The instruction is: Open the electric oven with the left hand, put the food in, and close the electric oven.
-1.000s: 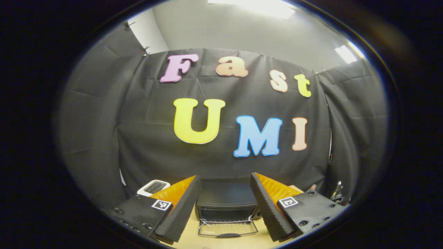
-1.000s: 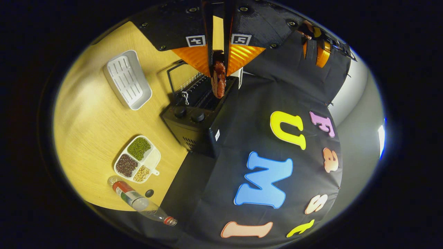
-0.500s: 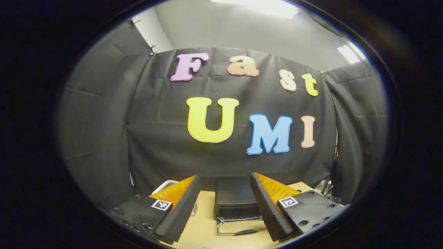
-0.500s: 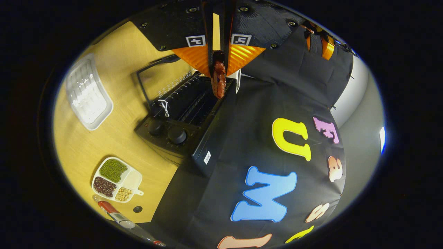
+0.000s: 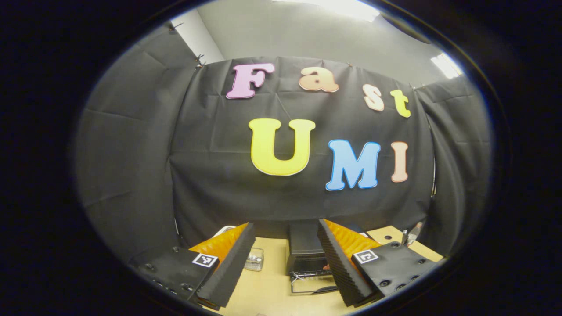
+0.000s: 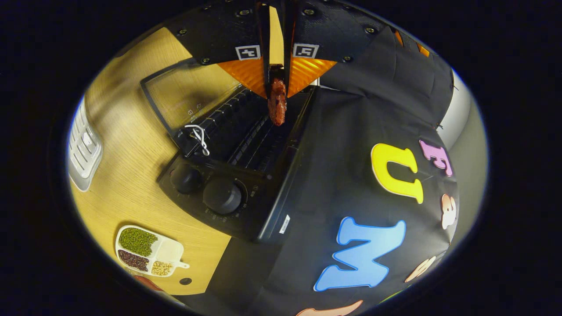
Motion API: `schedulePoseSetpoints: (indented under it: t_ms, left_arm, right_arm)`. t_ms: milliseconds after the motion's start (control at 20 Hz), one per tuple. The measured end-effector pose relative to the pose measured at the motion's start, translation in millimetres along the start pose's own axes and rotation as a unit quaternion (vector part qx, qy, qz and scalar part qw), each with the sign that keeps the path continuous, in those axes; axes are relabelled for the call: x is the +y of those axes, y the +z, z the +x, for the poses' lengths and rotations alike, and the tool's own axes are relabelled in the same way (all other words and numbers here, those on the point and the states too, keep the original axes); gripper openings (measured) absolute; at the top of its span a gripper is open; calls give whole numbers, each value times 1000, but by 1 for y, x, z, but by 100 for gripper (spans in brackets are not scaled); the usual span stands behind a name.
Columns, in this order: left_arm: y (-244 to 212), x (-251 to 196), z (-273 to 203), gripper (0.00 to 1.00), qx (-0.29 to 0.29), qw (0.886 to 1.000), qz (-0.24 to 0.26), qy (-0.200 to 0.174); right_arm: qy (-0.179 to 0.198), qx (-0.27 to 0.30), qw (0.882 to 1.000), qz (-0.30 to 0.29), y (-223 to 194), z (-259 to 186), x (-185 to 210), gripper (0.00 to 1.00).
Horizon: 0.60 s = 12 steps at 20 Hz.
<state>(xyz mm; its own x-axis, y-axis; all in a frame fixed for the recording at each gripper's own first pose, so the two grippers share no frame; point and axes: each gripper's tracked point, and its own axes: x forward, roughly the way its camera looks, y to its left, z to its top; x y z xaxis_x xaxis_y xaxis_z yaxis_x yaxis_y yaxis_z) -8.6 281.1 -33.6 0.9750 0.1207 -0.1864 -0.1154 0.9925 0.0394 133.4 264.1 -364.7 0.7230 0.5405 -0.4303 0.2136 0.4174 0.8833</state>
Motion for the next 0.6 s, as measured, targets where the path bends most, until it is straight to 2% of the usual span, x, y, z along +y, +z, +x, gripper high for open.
schedulePoseSetpoints:
  t_ms: [150,450,500,600]
  left_arm:
    - [-4,16,0,89,7,1000,1,12]
    - [-9,48,8,89,19,999,-3,29]
    - [-9,52,9,100,20,999,-6,31]
    - [-8,57,14,100,19,999,-11,32]
  right_arm:
    - [-23,-14,1000,8,4,26,-10,13]
    - [-35,-38,997,52,13,67,-16,13]
    - [-38,-43,997,58,14,70,-18,13]
    - [-55,-56,995,60,17,75,-22,12]
